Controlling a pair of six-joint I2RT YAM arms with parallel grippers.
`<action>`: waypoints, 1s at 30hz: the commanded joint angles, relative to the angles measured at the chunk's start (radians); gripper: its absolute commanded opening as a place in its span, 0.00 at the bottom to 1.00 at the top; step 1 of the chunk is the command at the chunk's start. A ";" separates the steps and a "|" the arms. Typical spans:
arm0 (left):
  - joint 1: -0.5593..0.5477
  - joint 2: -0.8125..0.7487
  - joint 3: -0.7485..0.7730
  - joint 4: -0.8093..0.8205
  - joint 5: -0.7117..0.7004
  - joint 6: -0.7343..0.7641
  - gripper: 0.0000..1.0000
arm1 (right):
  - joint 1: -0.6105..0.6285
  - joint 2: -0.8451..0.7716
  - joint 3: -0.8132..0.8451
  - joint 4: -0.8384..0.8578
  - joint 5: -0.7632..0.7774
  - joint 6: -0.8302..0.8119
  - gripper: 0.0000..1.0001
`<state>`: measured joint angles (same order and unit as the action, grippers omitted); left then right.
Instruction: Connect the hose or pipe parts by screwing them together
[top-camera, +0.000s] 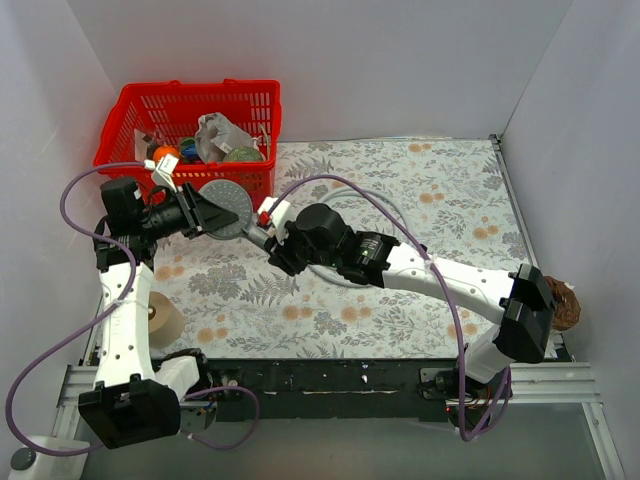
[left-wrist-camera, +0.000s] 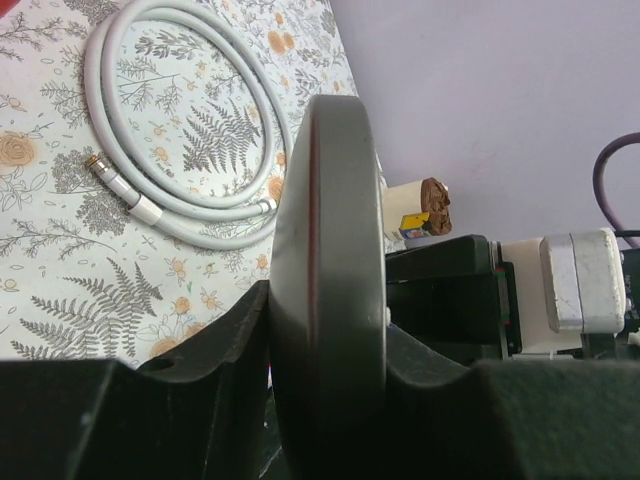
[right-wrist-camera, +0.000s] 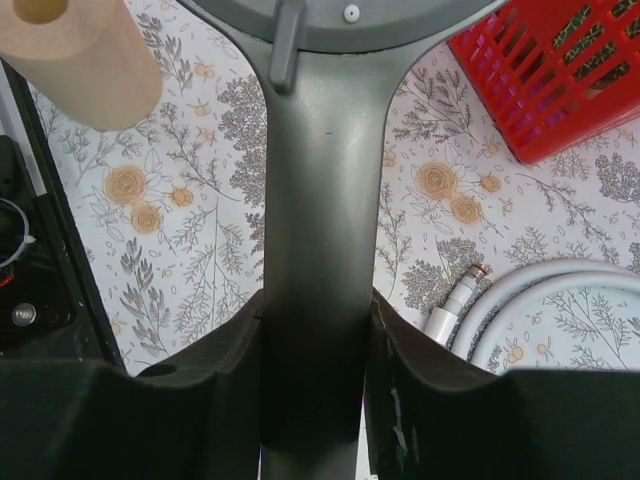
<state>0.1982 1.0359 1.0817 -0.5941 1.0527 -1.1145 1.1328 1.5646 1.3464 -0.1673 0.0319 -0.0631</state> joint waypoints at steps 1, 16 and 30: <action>-0.009 -0.051 0.014 0.103 0.067 -0.088 0.23 | 0.058 0.028 0.034 0.081 -0.061 0.055 0.01; -0.014 -0.111 -0.049 0.162 0.001 -0.136 0.62 | 0.170 0.126 0.190 0.028 0.224 0.290 0.01; -0.016 -0.221 -0.089 0.137 -0.293 -0.065 0.37 | 0.183 0.180 0.398 -0.205 0.319 0.419 0.01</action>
<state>0.1921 0.8375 1.0042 -0.4587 0.8322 -1.1931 1.3079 1.7599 1.6840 -0.3969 0.3275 0.3214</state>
